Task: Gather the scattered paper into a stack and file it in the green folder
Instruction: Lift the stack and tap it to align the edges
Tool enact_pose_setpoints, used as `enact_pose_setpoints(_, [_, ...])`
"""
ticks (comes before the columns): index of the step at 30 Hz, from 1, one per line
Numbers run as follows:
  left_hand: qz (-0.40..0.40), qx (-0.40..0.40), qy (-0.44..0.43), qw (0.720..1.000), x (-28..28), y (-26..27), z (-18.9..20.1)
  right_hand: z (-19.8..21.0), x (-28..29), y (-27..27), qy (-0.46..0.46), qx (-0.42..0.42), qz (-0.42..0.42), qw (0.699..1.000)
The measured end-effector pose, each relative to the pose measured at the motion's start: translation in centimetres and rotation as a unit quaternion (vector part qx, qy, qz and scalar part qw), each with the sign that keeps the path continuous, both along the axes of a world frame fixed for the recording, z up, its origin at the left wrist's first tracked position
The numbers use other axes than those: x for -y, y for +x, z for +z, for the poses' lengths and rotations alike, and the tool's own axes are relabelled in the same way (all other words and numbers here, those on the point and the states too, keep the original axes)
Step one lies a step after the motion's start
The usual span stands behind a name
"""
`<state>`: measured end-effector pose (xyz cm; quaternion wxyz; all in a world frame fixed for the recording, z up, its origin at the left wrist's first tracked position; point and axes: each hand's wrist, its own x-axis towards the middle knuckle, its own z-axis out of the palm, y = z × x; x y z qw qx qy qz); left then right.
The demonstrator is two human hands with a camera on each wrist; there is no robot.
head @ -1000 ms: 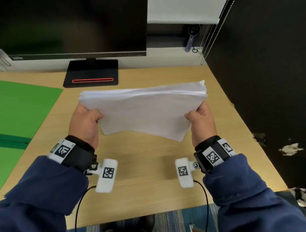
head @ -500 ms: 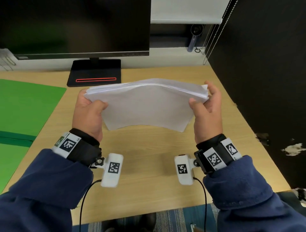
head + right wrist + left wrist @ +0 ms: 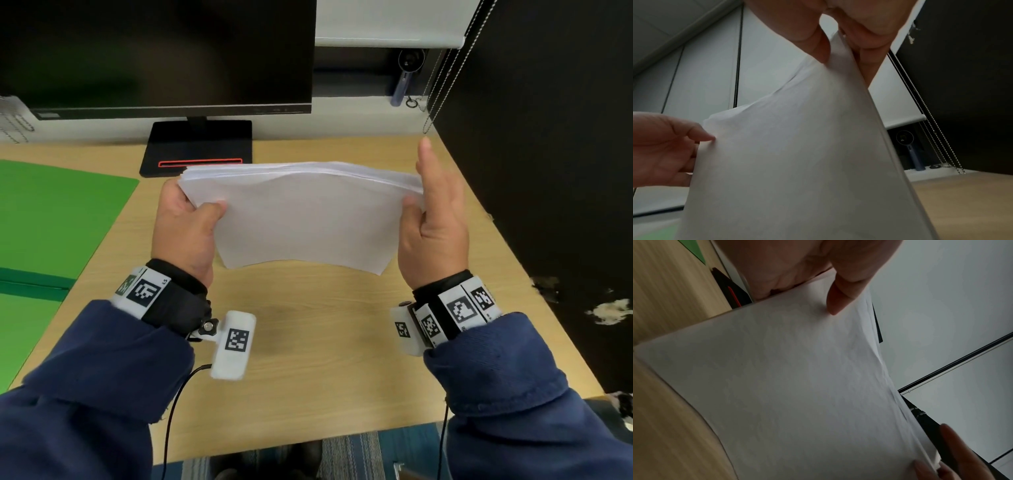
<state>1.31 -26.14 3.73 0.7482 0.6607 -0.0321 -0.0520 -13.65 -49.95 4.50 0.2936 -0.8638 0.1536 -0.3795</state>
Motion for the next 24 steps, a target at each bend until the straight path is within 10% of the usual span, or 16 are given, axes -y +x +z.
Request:
enact_pose_setpoints(11, [0.000, 0.105, 0.041, 0.994, 0.0, -0.2, 1.1, -0.4, 0.5, 0.4, -0.013, 0.018, 0.014, 1.000])
enact_pose_setpoints(16, [-0.036, 0.232, 0.215, 0.948, -0.7, -0.6, 1.5, -0.7, 0.4, 0.2, 0.010, 0.001, 0.025, 1.000])
enact_pose_setpoints(24, [-0.026, 0.289, 0.258, 0.921, -1.3, -0.9, 1.2, -0.8, 0.5, 0.1, 0.039, -0.013, 0.028, 0.999])
